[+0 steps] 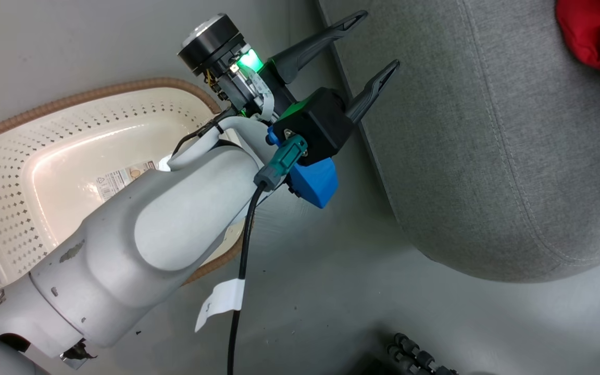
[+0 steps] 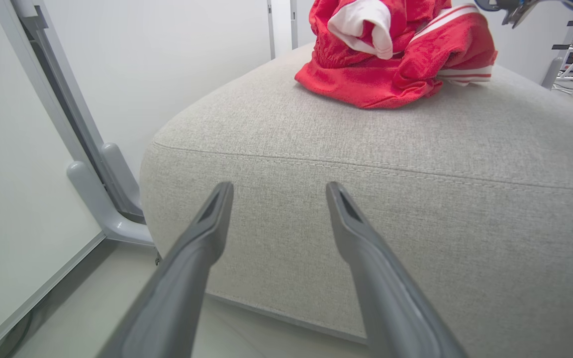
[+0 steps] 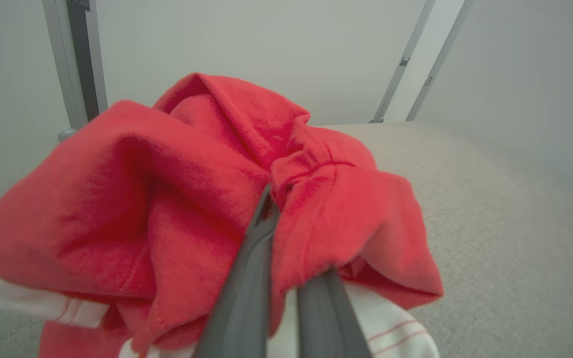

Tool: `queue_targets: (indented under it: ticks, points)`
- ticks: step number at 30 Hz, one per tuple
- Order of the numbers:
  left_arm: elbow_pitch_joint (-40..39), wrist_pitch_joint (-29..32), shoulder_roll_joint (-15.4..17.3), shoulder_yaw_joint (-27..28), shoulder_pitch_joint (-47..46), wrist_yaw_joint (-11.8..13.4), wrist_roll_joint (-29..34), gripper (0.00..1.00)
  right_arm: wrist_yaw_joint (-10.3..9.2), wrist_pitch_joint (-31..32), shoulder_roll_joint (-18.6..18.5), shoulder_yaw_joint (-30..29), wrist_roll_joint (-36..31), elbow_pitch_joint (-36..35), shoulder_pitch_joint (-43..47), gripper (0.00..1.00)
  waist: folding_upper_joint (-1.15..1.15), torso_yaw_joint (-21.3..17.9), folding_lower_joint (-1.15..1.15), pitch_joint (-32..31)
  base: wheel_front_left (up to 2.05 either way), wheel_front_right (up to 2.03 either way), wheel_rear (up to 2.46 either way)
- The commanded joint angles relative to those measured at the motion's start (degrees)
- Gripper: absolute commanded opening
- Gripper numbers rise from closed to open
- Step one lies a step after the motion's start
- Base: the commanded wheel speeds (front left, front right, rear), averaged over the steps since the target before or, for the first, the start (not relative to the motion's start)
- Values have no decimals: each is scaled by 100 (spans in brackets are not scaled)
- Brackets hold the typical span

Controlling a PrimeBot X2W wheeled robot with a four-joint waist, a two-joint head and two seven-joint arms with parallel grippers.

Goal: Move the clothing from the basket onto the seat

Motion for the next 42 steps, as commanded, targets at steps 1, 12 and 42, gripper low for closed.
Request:
queue_targets:
  ticks: [1, 12, 42]
  points:
    - [14, -46, 8, -9, 6, 14, -14, 100, 1, -21, 36, -12, -5, -26, 93, 91, 0, -9, 0, -78, 0, 0, 0]
    - [269, -446, -168, 102, 399, 177, -263, 100, 1, -21, 185, -183, -224, -784, 1213, 100, 0, 105, 0, -939, 0, 0, 0]
    - [-547, -617, -464, 3738, 3434, 482, 130, 100, 1, -21, 446, 2127, -464, -1952, 2358, 100, 0, 1485, 0, -3371, 0, 0, 0]
